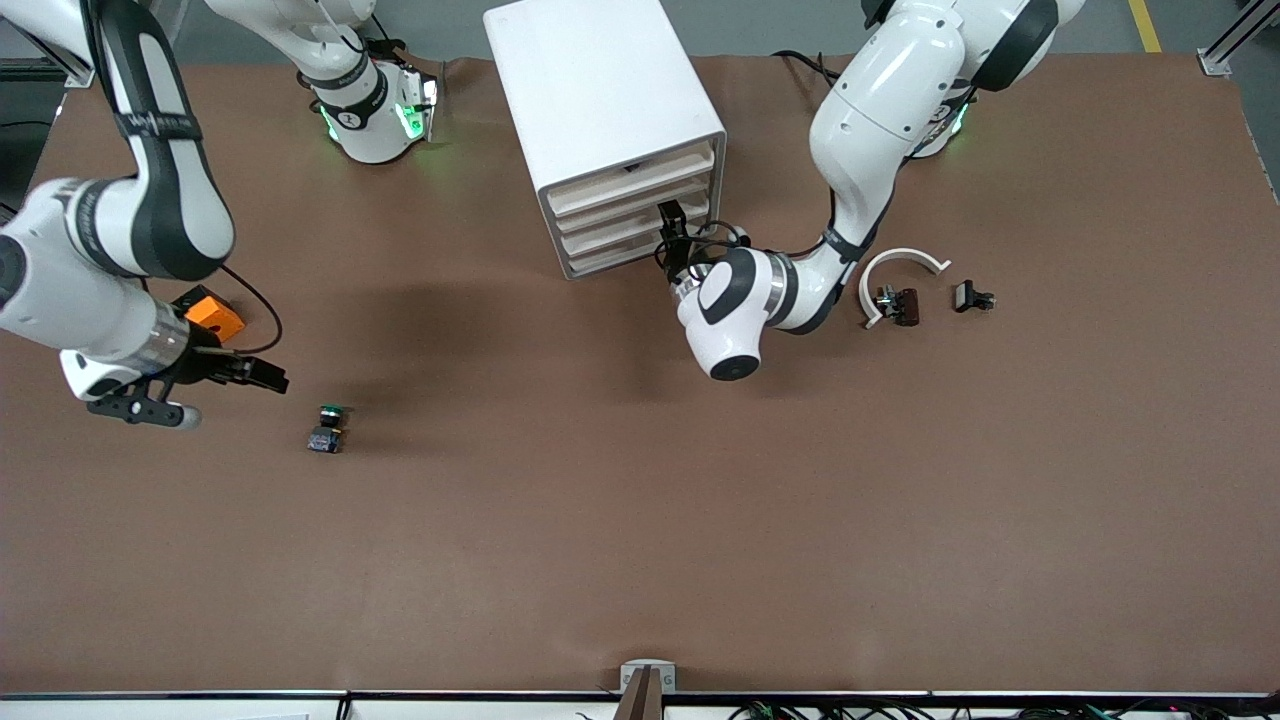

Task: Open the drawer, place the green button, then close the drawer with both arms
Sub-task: 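Pull the drawer open with the left gripper while the right gripper reaches the button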

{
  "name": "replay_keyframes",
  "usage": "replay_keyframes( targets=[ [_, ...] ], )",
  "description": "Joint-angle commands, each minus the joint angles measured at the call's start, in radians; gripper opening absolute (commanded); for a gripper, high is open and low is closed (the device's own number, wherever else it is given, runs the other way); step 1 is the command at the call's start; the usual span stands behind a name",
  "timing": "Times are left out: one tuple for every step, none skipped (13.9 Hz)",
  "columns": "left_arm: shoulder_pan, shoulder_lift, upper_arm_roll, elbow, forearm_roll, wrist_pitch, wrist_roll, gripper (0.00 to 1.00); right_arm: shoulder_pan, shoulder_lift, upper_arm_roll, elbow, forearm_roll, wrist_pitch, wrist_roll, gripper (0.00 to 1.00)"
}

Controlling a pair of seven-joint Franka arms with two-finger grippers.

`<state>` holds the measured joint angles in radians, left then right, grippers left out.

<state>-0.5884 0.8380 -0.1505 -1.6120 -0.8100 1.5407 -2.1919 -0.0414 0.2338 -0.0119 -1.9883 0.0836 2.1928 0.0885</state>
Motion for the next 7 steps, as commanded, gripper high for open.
replay_keyframes(
  targets=[
    [-0.019, 0.013, 0.008, 0.012, -0.018, -0.016, -0.017, 0.13, 0.012, 0.086, -0.002, 0.003, 0.001, 0.074, 0.016, 1.0],
    [-0.018, 0.016, 0.008, 0.014, -0.018, -0.016, -0.019, 0.0, 0.02, 0.122, -0.003, 0.003, -0.011, 0.122, 0.016, 1.0],
    [-0.016, 0.018, 0.009, 0.014, -0.015, -0.016, -0.017, 0.0, 0.02, 0.158, -0.003, 0.003, -0.018, 0.166, 0.016, 1.0],
    [-0.016, 0.02, 0.009, 0.014, -0.011, -0.016, -0.017, 0.0, 0.021, 0.183, -0.003, 0.003, -0.018, 0.198, 0.017, 1.0],
    [-0.011, 0.023, 0.011, 0.02, -0.011, -0.016, -0.016, 0.0, 0.028, 0.202, -0.003, 0.005, -0.018, 0.226, 0.017, 1.0],
    [-0.007, 0.024, 0.017, 0.035, -0.011, -0.016, -0.017, 0.0, 0.028, 0.228, -0.003, 0.005, -0.018, 0.263, 0.017, 1.0],
    [-0.002, 0.023, 0.02, 0.047, -0.011, -0.016, -0.017, 0.0, 0.028, 0.248, -0.005, 0.006, -0.019, 0.29, 0.017, 1.0]
  ],
)
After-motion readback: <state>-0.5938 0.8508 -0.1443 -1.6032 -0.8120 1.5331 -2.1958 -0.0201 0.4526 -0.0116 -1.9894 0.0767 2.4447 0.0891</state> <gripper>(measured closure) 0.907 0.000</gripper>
